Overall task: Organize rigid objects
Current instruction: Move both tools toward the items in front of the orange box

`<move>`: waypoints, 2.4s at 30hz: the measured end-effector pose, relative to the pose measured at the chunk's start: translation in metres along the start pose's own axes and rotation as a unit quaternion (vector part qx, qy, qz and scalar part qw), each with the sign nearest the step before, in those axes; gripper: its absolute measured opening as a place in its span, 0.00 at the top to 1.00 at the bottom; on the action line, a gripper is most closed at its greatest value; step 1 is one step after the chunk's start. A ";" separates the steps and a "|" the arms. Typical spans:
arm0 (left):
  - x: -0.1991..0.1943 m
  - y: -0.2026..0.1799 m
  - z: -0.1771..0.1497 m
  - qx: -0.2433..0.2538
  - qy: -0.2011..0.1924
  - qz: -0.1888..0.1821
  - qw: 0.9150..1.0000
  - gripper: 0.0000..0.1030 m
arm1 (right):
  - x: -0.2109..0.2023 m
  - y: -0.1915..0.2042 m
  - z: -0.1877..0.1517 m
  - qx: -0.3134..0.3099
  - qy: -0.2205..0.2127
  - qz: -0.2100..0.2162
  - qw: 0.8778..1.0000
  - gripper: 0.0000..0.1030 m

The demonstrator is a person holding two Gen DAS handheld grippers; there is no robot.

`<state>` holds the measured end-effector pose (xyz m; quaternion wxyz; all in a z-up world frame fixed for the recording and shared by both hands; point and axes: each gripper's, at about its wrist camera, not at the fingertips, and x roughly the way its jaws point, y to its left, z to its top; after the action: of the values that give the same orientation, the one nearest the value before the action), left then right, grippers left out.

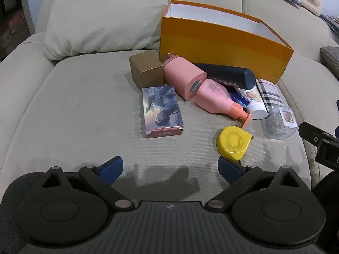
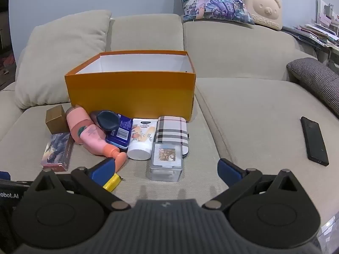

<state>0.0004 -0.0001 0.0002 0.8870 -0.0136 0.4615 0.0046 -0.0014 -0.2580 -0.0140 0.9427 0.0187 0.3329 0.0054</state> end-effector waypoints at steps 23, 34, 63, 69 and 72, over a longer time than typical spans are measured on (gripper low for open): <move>0.003 0.000 -0.004 0.004 -0.001 0.008 1.000 0.00 | 0.005 -0.003 -0.003 0.021 0.008 0.013 1.000 0.01; 0.008 0.003 -0.005 0.007 0.002 0.012 1.000 0.00 | 0.010 -0.001 -0.003 0.033 0.017 0.017 0.999 0.01; 0.020 0.002 -0.007 0.011 0.015 0.010 1.000 0.00 | 0.016 -0.003 -0.003 0.040 0.027 0.023 0.999 0.01; 0.020 0.002 -0.007 0.011 0.013 0.009 1.000 0.00 | 0.016 -0.003 -0.003 0.041 0.027 0.024 0.999 0.01; 0.021 0.003 -0.003 0.008 0.011 0.007 1.000 0.00 | 0.016 -0.002 -0.003 0.043 0.028 0.024 0.998 0.01</move>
<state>0.0100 0.0024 -0.0192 0.8818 -0.0032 0.4716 0.0067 0.0092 -0.2593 -0.0267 0.9309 0.0672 0.3588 0.0142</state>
